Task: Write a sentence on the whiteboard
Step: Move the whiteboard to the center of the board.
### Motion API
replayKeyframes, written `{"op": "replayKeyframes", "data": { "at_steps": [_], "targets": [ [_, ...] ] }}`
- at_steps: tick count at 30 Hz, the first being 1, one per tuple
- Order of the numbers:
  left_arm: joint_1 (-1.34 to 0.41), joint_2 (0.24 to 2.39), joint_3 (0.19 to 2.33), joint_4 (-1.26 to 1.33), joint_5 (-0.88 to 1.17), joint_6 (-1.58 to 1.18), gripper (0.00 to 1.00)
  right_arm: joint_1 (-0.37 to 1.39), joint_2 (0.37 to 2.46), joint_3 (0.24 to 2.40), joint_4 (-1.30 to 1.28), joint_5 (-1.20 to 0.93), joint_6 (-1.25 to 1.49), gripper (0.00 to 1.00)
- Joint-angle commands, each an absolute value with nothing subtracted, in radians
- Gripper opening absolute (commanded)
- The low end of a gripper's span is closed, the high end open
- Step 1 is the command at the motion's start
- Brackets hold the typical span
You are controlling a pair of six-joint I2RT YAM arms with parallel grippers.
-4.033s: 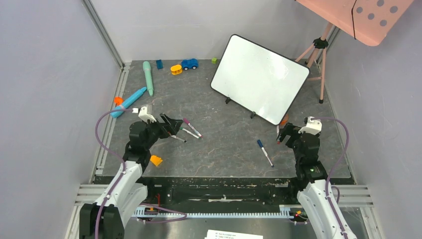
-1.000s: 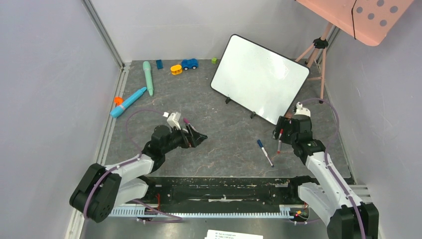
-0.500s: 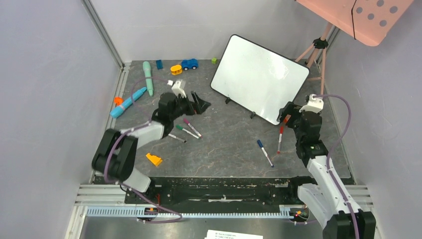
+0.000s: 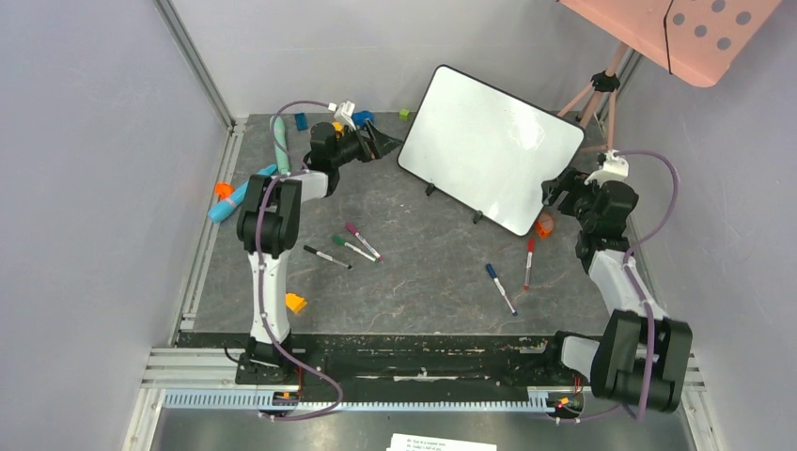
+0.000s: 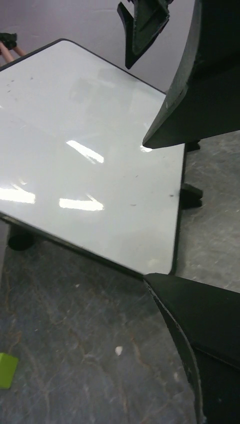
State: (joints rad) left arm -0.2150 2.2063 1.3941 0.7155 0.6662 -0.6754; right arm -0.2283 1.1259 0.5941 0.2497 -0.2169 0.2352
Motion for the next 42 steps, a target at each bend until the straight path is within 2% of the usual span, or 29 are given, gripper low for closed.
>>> {"op": "replayKeyframes", "data": {
  "at_steps": [1, 5, 8, 20, 22, 27, 29, 33, 36, 37, 42],
  "targets": [
    [-0.201, 2.316, 1.587, 0.759, 0.775, -0.729, 1.0, -0.247, 1.225, 0.649, 0.449, -0.377, 0.263, 0.79],
    [-0.202, 2.442, 1.771, 0.693, 0.835, -0.74, 0.96, -0.263, 1.326, 0.682, 0.529, -0.421, 0.292, 0.76],
    [-0.205, 2.527, 1.874, 0.745, 0.862, -0.815, 0.94, -0.278, 1.393, 0.705, 0.606, -0.492, 0.345, 0.72],
    [-0.253, 2.696, 2.096, 0.704, 0.86, -0.872, 0.87, -0.278, 1.469, 0.726, 0.658, -0.571, 0.386, 0.64],
    [-0.256, 2.706, 2.103, 0.722, 0.867, -0.89, 0.85, -0.278, 1.468, 0.726, 0.639, -0.571, 0.372, 0.59],
    [-0.259, 2.714, 2.079, 0.84, 0.904, -0.973, 0.75, -0.278, 1.471, 0.717, 0.625, -0.582, 0.375, 0.51],
    [-0.261, 2.703, 2.037, 0.927, 0.94, -0.992, 0.74, -0.278, 1.475, 0.718, 0.613, -0.588, 0.376, 0.46],
    [-0.259, 2.644, 1.928, 0.973, 0.948, -0.981, 0.7, -0.278, 1.474, 0.705, 0.593, -0.587, 0.367, 0.44],
    [-0.259, 2.592, 1.845, 0.999, 0.982, -0.944, 0.47, -0.277, 1.472, 0.69, 0.594, -0.602, 0.37, 0.41],
    [-0.258, 2.577, 1.821, 1.007, 0.993, -0.937, 0.45, -0.275, 1.469, 0.685, 0.592, -0.608, 0.368, 0.41],
    [-0.251, 2.454, 1.609, 1.03, 0.96, -0.859, 0.44, -0.264, 1.453, 0.669, 0.565, -0.62, 0.35, 0.41]
  ]
}}
